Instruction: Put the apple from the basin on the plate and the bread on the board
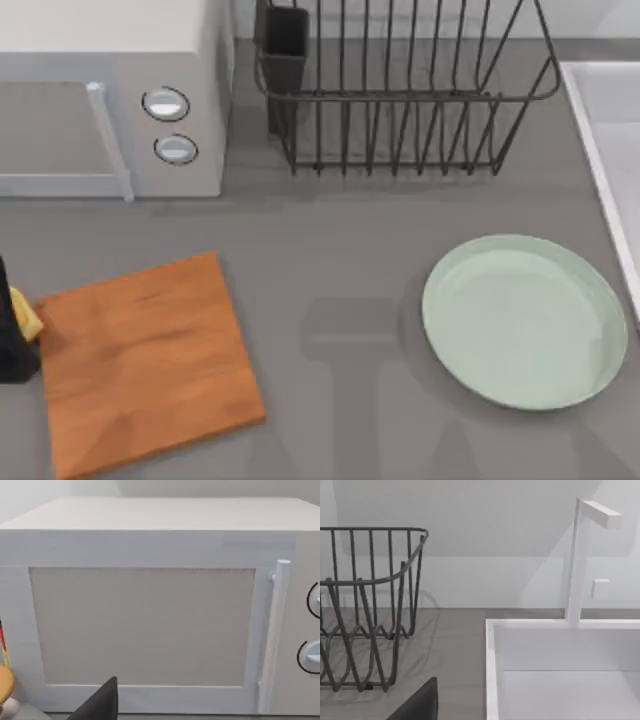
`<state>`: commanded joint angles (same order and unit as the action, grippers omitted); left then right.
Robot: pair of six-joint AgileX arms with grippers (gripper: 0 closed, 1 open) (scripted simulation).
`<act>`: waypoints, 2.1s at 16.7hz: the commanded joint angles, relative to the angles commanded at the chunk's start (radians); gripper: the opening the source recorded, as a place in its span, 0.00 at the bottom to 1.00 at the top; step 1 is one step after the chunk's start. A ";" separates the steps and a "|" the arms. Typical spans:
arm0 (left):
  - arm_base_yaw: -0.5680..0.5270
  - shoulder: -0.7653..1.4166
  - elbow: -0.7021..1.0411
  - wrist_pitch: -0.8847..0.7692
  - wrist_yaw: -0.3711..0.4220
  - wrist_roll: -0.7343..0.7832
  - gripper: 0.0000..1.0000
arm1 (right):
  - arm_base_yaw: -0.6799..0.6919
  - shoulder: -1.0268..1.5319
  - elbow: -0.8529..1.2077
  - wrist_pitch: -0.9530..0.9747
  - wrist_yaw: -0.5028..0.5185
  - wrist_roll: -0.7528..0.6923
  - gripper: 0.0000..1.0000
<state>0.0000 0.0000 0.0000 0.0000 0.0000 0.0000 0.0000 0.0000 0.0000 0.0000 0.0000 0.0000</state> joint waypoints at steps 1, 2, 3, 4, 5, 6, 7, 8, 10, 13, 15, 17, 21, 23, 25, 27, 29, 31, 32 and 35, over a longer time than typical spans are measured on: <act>0.000 0.000 0.000 0.000 0.000 0.000 1.00 | 0.000 0.000 0.000 0.000 0.000 0.000 1.00; 0.000 0.000 0.000 0.000 0.000 0.000 1.00 | 0.000 0.000 0.000 0.000 0.000 0.000 1.00; 0.000 0.000 0.000 0.000 0.000 0.000 1.00 | 0.000 0.000 0.000 0.000 0.000 0.000 1.00; 0.000 0.000 0.000 0.000 0.000 0.000 1.00 | 0.000 0.000 0.000 0.000 0.000 0.000 1.00; 0.000 0.000 0.000 0.000 0.000 0.000 1.00 | 0.000 0.000 0.000 0.000 0.000 0.000 1.00; 0.000 0.000 0.000 0.000 0.000 0.000 1.00 | 0.000 0.000 0.000 0.000 0.000 0.000 1.00; 0.000 0.000 0.000 0.000 0.000 0.000 1.00 | 0.000 0.000 0.000 0.000 0.000 0.000 1.00; 0.000 0.000 0.000 0.000 0.000 0.000 1.00 | 0.000 0.000 0.000 0.000 0.000 0.000 1.00; 0.000 0.000 0.000 0.000 0.000 0.000 1.00 | 0.000 0.000 0.000 0.000 0.000 0.000 1.00; 0.000 0.000 0.000 0.000 0.000 0.000 1.00 | 0.000 0.000 0.000 0.000 0.000 0.000 1.00; 0.000 0.000 0.000 0.000 0.000 0.000 1.00 | 0.000 0.000 0.000 0.000 0.000 0.000 1.00; 0.000 0.000 0.000 0.000 0.000 0.000 1.00 | 0.000 0.000 0.000 0.000 0.000 0.000 1.00; 0.000 0.000 0.000 0.000 0.000 0.000 1.00 | 0.000 0.000 0.000 0.000 0.000 0.000 1.00; 0.000 0.000 0.000 0.000 0.000 0.000 1.00 | 0.000 0.000 0.000 0.000 0.000 0.000 1.00; 0.000 0.000 0.000 0.000 0.000 0.000 1.00 | -0.002 0.010 0.009 -0.006 0.000 -0.002 1.00; 0.000 0.000 0.000 0.000 0.000 0.000 1.00 | -0.012 0.062 0.056 -0.040 0.000 -0.011 1.00; 0.000 0.000 0.000 0.000 0.000 0.000 1.00 | -0.029 0.157 0.137 -0.096 0.000 -0.027 1.00; 0.000 0.000 0.000 0.000 0.000 0.000 1.00 | -0.051 0.294 0.243 -0.171 0.000 -0.048 1.00; 0.000 0.000 0.000 0.000 0.000 0.000 1.00 | -0.064 0.376 0.304 -0.214 0.000 -0.060 1.00; 0.000 0.000 0.000 0.000 0.000 0.000 1.00 | -0.106 0.660 0.508 -0.357 0.001 -0.101 1.00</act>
<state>0.0000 0.0000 0.0000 0.0000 0.0000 0.0000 -0.1064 0.6601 0.5084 -0.3574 0.0005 -0.1005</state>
